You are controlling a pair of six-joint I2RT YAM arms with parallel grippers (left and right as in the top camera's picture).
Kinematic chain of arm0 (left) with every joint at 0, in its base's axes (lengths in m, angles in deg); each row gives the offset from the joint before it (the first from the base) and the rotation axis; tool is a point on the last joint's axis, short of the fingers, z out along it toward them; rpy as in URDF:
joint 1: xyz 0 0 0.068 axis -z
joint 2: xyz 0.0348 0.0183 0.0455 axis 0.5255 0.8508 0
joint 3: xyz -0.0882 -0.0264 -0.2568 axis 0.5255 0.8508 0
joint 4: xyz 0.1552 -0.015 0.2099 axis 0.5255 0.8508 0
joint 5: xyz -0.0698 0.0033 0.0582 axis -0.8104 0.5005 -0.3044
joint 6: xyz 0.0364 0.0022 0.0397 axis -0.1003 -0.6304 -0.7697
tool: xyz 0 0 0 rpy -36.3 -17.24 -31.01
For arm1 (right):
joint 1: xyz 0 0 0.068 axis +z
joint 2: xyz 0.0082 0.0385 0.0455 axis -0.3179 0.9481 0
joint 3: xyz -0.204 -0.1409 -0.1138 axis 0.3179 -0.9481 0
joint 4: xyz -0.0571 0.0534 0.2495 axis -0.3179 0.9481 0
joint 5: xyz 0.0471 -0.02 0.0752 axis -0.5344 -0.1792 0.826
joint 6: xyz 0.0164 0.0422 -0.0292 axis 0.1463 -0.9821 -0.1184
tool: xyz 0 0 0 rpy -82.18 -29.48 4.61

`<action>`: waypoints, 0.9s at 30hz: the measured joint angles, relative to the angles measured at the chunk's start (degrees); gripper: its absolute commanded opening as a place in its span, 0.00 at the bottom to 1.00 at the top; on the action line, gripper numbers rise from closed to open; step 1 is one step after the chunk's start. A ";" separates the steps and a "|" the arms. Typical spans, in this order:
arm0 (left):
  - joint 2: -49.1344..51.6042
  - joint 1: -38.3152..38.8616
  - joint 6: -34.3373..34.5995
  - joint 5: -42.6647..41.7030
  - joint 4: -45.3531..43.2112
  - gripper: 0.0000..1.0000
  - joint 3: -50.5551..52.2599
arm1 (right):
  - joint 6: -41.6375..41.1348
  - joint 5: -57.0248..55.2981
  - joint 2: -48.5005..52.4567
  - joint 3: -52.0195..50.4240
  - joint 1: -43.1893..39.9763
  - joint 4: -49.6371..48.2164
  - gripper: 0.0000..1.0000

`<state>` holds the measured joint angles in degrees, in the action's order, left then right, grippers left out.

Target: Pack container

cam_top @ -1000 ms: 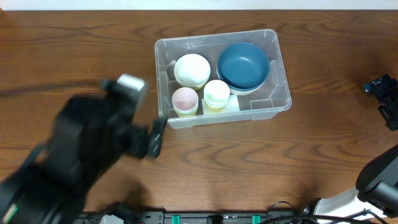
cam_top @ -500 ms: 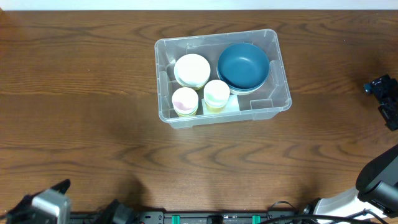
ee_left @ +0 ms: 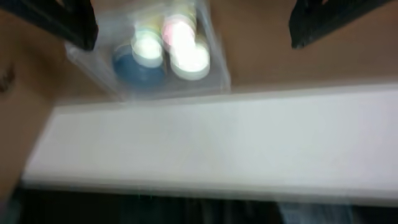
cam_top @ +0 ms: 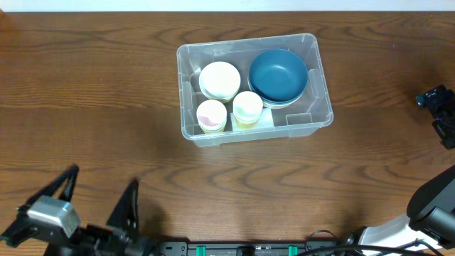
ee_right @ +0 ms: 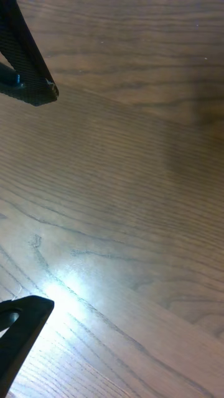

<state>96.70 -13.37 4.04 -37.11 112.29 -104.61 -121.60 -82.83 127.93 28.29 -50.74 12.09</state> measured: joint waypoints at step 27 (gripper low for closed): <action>-17.94 -7.69 -10.14 0.13 -56.72 0.98 56.68 | 0.02 0.00 0.00 0.00 0.00 0.00 0.99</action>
<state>78.76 -21.07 -6.11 -36.98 55.58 -47.93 -121.57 -82.83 127.93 28.29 -50.74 12.09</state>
